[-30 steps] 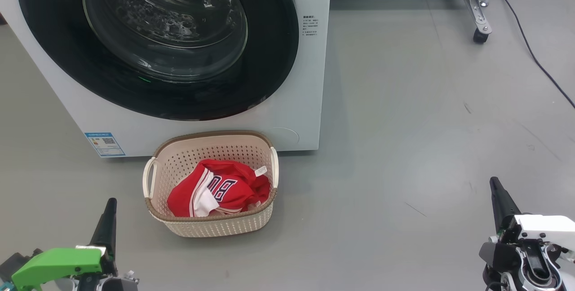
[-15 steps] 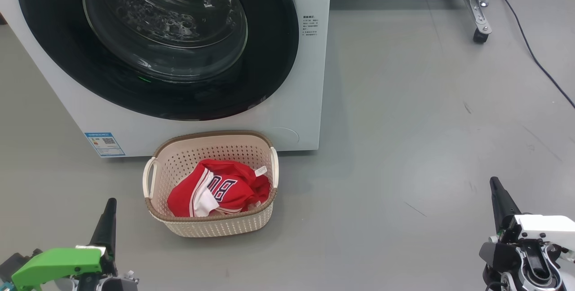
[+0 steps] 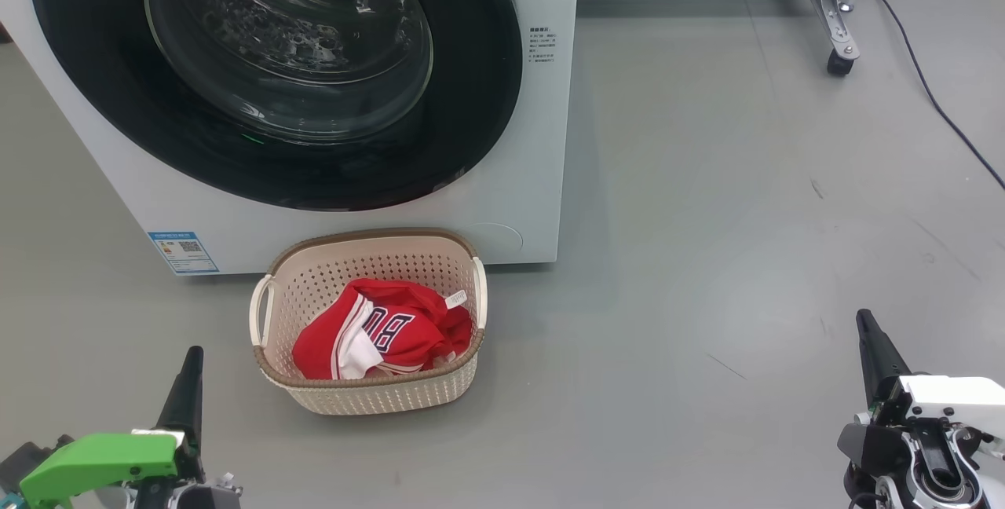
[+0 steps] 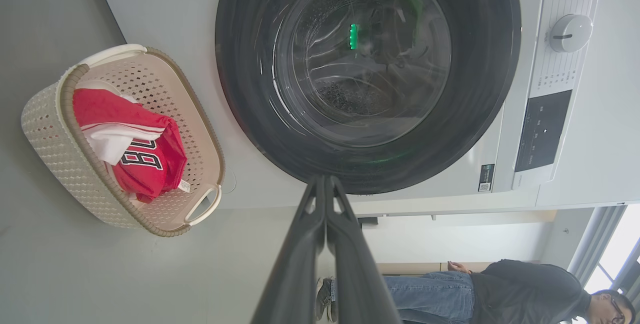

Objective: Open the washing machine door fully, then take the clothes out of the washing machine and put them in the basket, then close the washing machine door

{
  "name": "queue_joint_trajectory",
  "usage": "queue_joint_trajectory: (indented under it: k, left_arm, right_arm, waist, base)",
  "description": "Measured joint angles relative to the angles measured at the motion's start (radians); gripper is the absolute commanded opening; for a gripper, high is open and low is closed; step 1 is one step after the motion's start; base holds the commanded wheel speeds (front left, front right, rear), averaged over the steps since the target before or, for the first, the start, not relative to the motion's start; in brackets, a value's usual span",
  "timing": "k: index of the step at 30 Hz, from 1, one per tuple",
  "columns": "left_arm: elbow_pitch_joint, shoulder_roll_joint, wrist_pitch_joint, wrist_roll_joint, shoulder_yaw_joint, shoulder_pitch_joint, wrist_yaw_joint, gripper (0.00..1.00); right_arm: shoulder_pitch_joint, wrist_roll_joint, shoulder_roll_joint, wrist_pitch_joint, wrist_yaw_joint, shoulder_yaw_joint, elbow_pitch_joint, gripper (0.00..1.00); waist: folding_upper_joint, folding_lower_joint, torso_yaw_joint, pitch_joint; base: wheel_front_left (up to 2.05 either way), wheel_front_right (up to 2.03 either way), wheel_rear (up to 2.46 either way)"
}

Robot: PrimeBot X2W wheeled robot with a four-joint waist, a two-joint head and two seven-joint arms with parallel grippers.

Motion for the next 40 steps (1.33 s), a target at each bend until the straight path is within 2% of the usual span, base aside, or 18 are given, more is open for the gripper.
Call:
queue_joint_trajectory:
  k: [40]
  left_arm:
    - [0.000,0.000,0.000,0.000,0.002,0.000,0.000,0.00]
  right_arm:
    - [0.000,0.000,0.000,0.000,0.000,-0.001,0.000,0.00]
  waist:
    - [0.0000,0.0000,0.000,0.000]
  base:
    - [0.00,0.00,0.00]
